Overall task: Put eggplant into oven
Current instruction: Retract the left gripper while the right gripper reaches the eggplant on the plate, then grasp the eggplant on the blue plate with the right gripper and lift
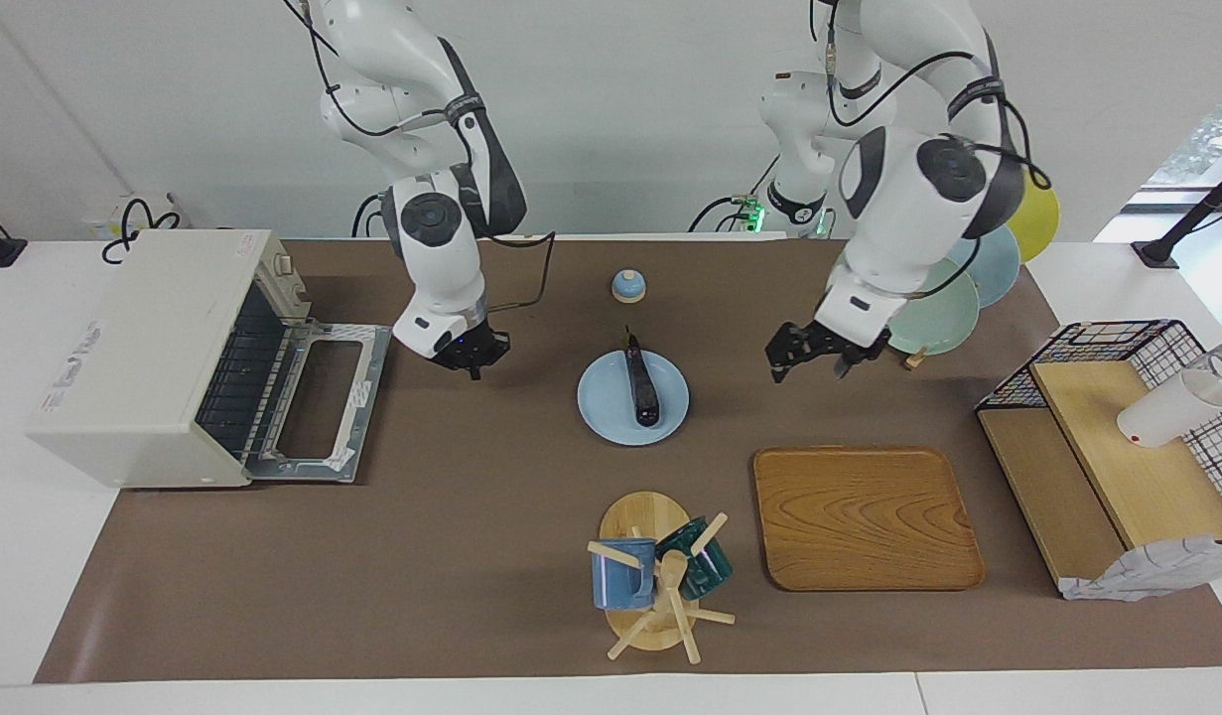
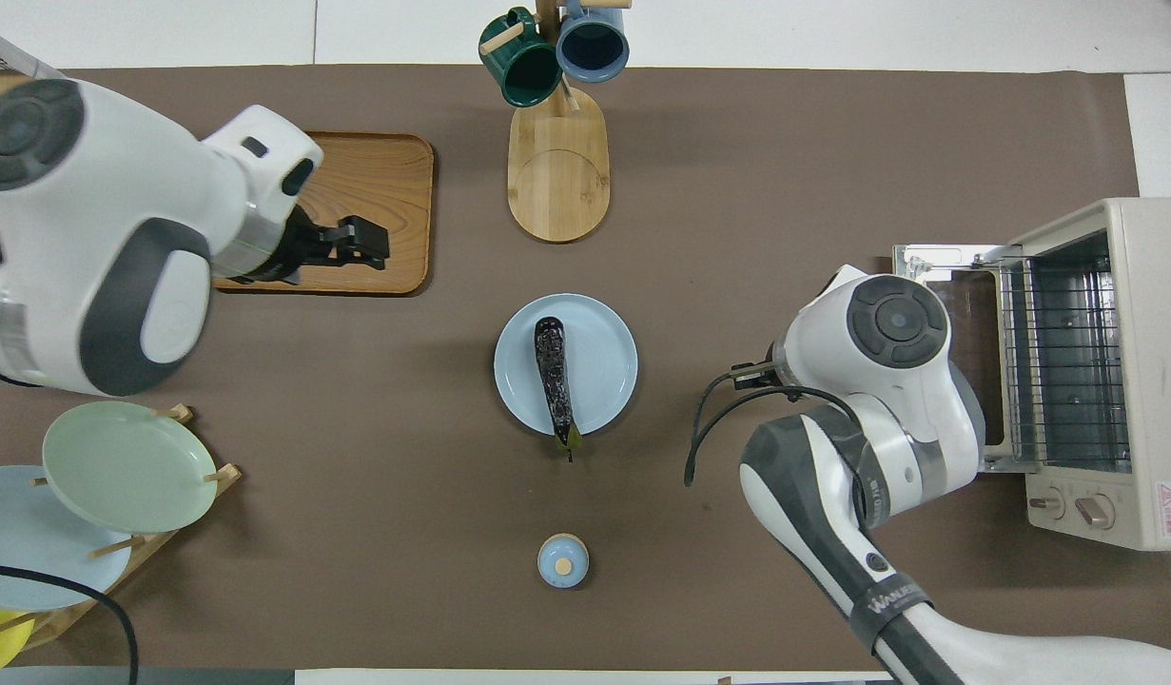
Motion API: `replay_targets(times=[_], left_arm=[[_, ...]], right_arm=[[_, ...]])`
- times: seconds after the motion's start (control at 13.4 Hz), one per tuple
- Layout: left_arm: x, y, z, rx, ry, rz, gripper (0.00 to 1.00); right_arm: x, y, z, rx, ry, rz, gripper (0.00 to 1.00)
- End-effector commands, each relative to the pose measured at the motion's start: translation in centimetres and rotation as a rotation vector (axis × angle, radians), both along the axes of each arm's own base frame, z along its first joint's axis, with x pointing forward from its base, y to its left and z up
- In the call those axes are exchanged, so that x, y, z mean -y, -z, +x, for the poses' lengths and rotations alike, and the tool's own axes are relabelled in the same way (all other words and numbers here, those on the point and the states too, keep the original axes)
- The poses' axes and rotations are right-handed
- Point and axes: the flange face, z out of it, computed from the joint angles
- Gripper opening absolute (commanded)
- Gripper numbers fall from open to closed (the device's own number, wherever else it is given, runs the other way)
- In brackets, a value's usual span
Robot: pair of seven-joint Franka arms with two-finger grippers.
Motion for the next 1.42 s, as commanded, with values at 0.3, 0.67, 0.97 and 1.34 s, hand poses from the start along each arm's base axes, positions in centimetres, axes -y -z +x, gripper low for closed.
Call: replay_targets(times=[0.3, 0.67, 0.97, 1.34], left_arm=[[-8.4, -7.2, -3.5, -0.041, 0.087, 0.09, 1.0], [-8.4, -9.3, -5.3, -0.065, 0.111, 0.148, 1.0], [-8.5, -11.9, -4.6, -0.079, 0.108, 0.151, 1.0], [-8.8, -10.6, -6.2, -0.108, 0.105, 0.158, 1.0]], right_arm=[[-21.8, -7.7, 4.8, -0.025, 0.026, -0.052, 0.0], [-31.0, -4.8, 0.2, 0.096, -0.002, 0.041, 0.16], [-31.7, -0.7, -4.7, 0.125, -0.11, -0.024, 0.22], [-29.6, 3.5, -6.2, 0.219, -0.221, 0.006, 0.24]])
